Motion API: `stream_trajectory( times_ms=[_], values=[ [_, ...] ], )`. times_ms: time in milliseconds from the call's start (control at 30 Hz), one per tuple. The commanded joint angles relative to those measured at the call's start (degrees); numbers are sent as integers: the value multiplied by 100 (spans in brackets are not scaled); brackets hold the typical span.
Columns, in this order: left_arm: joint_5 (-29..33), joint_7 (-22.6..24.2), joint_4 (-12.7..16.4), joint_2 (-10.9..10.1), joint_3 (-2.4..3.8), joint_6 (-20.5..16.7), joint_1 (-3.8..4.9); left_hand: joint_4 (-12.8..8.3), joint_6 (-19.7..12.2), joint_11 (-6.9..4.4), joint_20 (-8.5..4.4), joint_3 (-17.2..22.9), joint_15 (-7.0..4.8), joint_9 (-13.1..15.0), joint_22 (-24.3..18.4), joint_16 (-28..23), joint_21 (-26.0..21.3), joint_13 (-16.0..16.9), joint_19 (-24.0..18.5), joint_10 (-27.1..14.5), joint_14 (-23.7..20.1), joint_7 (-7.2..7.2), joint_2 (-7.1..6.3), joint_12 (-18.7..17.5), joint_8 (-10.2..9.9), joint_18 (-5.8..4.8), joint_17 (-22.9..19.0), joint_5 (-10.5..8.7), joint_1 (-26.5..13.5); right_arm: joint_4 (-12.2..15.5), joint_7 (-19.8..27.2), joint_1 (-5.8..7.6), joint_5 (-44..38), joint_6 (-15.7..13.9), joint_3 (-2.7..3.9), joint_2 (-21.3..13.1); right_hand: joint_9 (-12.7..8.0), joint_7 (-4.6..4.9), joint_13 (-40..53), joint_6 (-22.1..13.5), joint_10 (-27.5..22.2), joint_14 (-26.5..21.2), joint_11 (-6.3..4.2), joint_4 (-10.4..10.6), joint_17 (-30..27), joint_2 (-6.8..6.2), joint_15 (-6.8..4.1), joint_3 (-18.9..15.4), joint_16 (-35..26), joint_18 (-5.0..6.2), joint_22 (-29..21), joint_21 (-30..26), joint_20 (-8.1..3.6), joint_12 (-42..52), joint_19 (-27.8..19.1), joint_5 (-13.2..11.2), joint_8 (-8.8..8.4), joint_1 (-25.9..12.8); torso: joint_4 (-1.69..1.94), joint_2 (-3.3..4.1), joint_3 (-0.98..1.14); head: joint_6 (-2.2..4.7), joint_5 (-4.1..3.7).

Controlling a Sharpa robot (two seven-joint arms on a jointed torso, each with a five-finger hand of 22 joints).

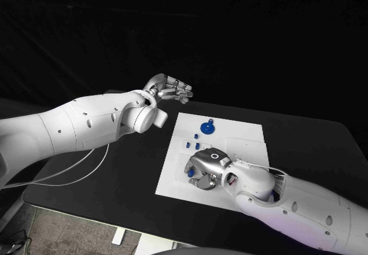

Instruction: Assemble the parts on the task board

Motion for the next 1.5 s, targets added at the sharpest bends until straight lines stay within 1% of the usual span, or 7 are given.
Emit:
stream_trajectory(
  times_ms=[33, 800, 933, 1067, 1233, 1433, 1500],
  values=[
    [34, 20, 18, 6, 5, 76, 16, 30, -12, 4, 40, -9, -11, 7, -6, -30, -17, -2, -17, -21, -37, 6, 31, -11, -8, -6, -4, 18, -6, -3, 110, -3, 152, -112, -1, -4, -5, 4, 2, -47, -97, 9, 15, 35, -38, -29, 52, -126, 32, 117, -52, -55, 57, -15, 224, 25, -21, 52, -4, -1, -1, -2, 4],
    [34, 4, 17, -21, 4, 88, 16, 27, -13, 6, 41, -12, -9, 8, -28, -32, -15, -2, -17, -28, -45, 6, 23, -11, -8, -6, -5, 10, 5, 226, 238, -4, 605, -1326, 23, -254, -4, -108, 1, -521, -699, -26, 141, 454, -158, -252, 92, -964, 73, 261, -464, -216, 105, 15, 224, -1, -21, 468, -5, -1, 3, 32, -123],
    [34, 3, 19, -28, 4, 92, 16, 27, -13, 6, 41, -12, -9, 8, -28, -32, -15, -2, -17, -28, -45, 6, 23, -11, -8, -6, -5, 10, 5, 346, 257, -2, 1098, -1296, 185, -417, -4, -30, 0, -461, -483, -23, 87, 455, -156, -178, 59, -982, 82, 228, -492, -182, 78, 20, 220, 21, -20, 436, -7, -5, 0, 47, -184],
    [35, 2, 23, -46, 1, 105, 16, 27, -13, 6, 41, -12, -9, 8, -28, -32, -15, -2, -17, -28, -45, 6, 23, -11, -8, -6, -5, 10, 5, 471, 210, 8, 1875, -1007, 468, -703, 5, 55, 14, -202, 381, -11, -112, 508, -139, -14, -55, -879, 92, 118, -464, -64, -20, 107, 219, 173, -5, 193, -17, -13, -2, 59, -272],
    [36, 12, 43, -101, -18, 146, 15, 37, -24, 2, 40, -16, -13, 6, -32, -25, -13, -1, -10, -15, -31, 8, 29, -9, -11, -6, -2, 6, -4, 545, 39, 77, 2920, -526, 743, -1158, 35, -68, 57, 141, 961, 6, -297, 633, -110, 141, -162, -906, 116, 22, -396, 108, -112, 176, 231, 278, 7, 2, -36, -21, 4, 80, -460],
    [42, 52, 120, -209, -82, 200, 14, 51, -62, -29, 41, -24, -17, 7, -73, -29, -23, -1, -7, 99, -32, 8, 18, -9, -10, -15, -2, -6, -29, 530, -535, 242, 4183, 294, 868, -1748, 45, -173, 695, 290, 1791, 17, -570, 685, -50, 231, -345, -1186, 149, -127, -335, 248, -302, 923, 233, 308, -10, -85, -86, -50, 26, 76, -668],
    [49, 64, 153, -237, -97, 207, 14, 57, -69, -59, 43, -24, -19, 6, -97, -33, -26, 0, -13, 200, -40, 4, 23, 8, -11, -22, -3, -9, -33, 551, -806, 276, 4495, 459, 882, -1959, 51, -136, 2249, 233, 1026, 2, -598, 740, 181, 288, -391, -1286, 356, -240, -192, 513, -394, 2398, 216, 83, -30, -235, -84, -49, 32, 85, -751]
  ],
)
